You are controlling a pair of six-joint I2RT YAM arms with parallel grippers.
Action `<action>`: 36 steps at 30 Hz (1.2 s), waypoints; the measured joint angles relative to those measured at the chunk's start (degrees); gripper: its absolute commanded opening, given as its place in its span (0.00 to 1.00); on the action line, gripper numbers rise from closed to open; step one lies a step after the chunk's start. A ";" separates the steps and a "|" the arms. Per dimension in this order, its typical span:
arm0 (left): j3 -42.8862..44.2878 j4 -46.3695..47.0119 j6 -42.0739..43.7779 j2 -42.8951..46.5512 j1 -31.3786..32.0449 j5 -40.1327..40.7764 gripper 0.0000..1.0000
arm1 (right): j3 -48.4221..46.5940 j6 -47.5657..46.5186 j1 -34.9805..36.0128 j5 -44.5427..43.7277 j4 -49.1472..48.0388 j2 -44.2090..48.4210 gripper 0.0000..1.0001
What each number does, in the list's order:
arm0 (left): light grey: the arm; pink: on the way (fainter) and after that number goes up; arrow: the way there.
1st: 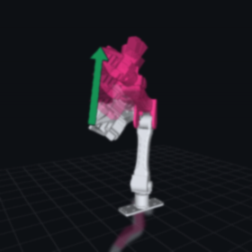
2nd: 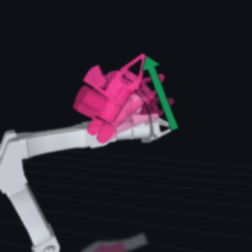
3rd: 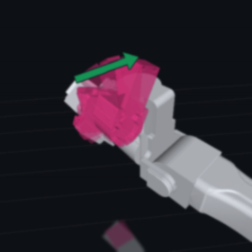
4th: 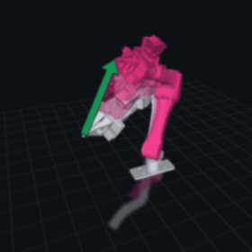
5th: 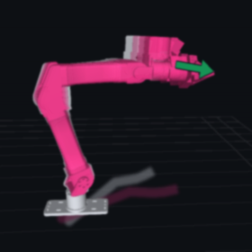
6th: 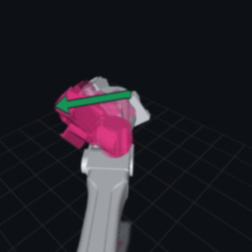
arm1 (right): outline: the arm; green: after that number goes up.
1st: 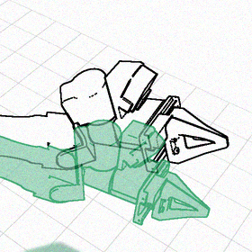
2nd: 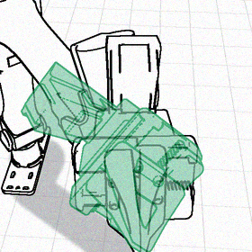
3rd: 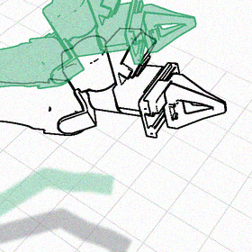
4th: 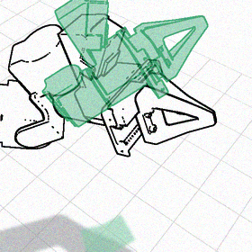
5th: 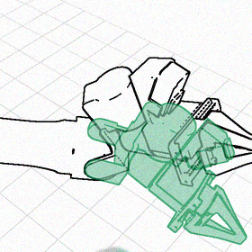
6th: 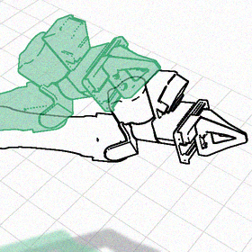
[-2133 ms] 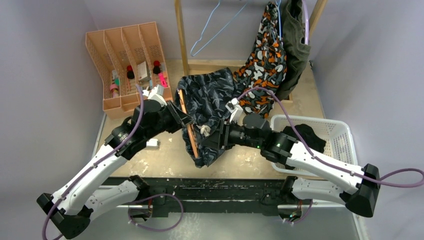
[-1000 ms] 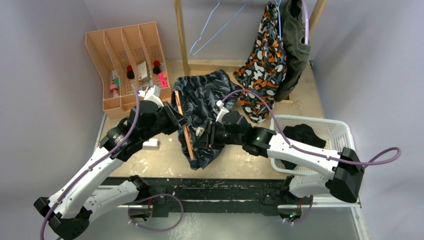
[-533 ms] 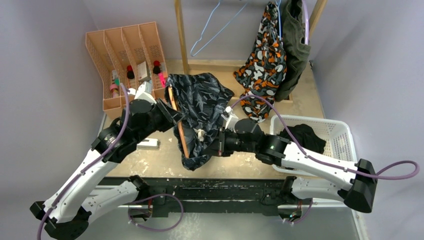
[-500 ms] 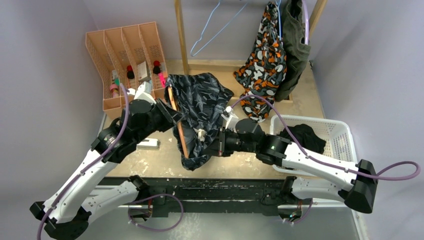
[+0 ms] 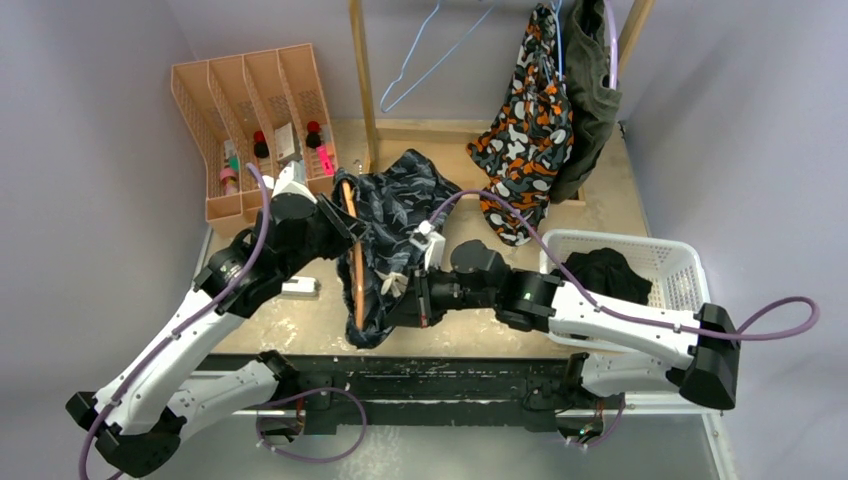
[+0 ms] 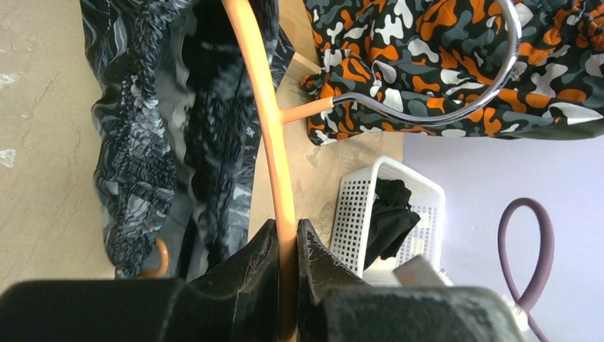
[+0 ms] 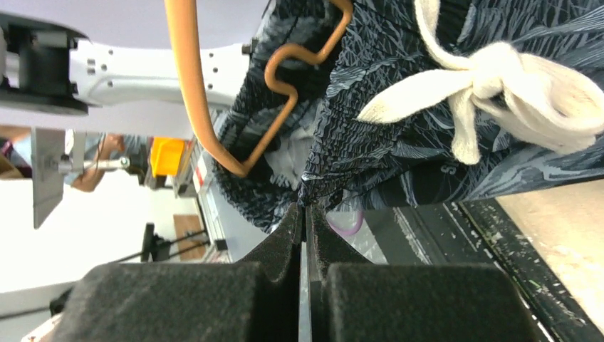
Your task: Remove the shorts from the hanger
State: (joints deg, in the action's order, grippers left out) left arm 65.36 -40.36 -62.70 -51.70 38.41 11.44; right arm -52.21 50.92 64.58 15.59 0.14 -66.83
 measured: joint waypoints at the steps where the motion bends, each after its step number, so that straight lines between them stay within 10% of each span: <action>1: 0.00 0.04 -0.33 -0.13 0.00 0.24 0.00 | -0.44 -0.44 0.87 0.28 -0.11 -0.76 0.00; 22: -0.04 0.26 -0.52 2.58 -0.02 -1.25 0.00 | -2.21 5.42 4.15 -16.96 13.75 -3.10 0.01; 31: -6.75 1.29 1.84 5.20 -0.02 -10.45 0.00 | 1.99 13.07 4.15 -29.31 14.51 10.10 0.50; 36: -8.15 1.81 2.45 5.35 -0.02 -13.44 0.00 | 8.15 12.24 4.15 -33.81 6.51 20.17 0.56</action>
State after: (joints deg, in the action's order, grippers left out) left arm 57.21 -38.54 -60.25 -46.35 38.39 -2.00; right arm -44.05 63.16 68.73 -18.22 6.66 -46.65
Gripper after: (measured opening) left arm 0.087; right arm 0.533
